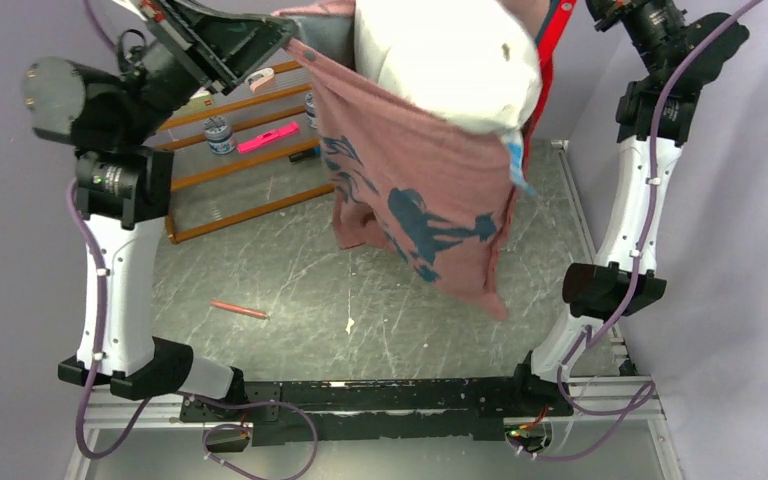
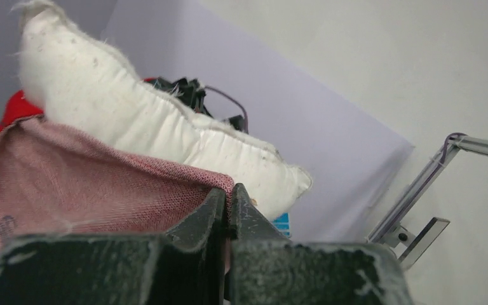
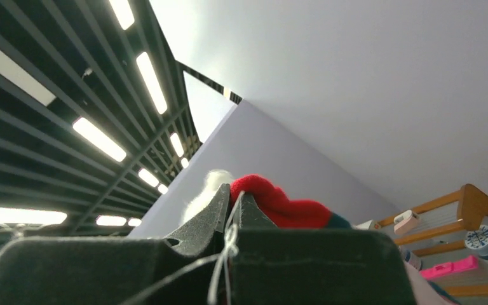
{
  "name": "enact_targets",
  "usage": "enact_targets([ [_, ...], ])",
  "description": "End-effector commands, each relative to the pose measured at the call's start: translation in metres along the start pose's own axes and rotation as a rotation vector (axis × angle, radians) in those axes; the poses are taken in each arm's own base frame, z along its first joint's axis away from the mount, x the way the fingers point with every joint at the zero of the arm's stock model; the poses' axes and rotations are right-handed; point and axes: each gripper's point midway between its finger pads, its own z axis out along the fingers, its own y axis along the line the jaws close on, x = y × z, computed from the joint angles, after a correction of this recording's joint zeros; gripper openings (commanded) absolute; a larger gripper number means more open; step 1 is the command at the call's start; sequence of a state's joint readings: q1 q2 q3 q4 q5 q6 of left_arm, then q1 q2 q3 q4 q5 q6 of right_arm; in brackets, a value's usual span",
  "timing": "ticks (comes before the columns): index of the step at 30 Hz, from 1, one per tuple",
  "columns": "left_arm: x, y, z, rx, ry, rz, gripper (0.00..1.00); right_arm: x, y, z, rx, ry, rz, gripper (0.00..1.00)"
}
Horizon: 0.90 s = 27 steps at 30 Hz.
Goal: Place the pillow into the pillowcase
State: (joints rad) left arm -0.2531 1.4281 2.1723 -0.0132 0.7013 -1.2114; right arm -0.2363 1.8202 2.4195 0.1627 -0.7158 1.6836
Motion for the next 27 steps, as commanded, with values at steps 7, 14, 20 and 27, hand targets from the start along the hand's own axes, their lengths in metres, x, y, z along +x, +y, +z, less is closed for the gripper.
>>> enact_targets([
  [7,-0.067,0.042,-0.006,-0.085,-0.199,0.100,0.05,-0.078,0.055,-0.074,-0.067,-0.259,-0.062,0.00],
  [14,-0.096,0.069,-0.033,-0.154,-0.240,0.093,0.05,-0.104,0.039,-0.090,0.034,-0.308,-0.097,0.00],
  [20,-0.114,0.086,-0.052,-0.224,-0.286,0.106,0.05,-0.108,0.009,-0.095,0.170,-0.306,-0.127,0.00],
  [27,-0.108,0.101,-0.066,-0.292,-0.256,0.158,0.05,-0.093,-0.019,-0.096,0.324,-0.273,-0.204,0.00],
])
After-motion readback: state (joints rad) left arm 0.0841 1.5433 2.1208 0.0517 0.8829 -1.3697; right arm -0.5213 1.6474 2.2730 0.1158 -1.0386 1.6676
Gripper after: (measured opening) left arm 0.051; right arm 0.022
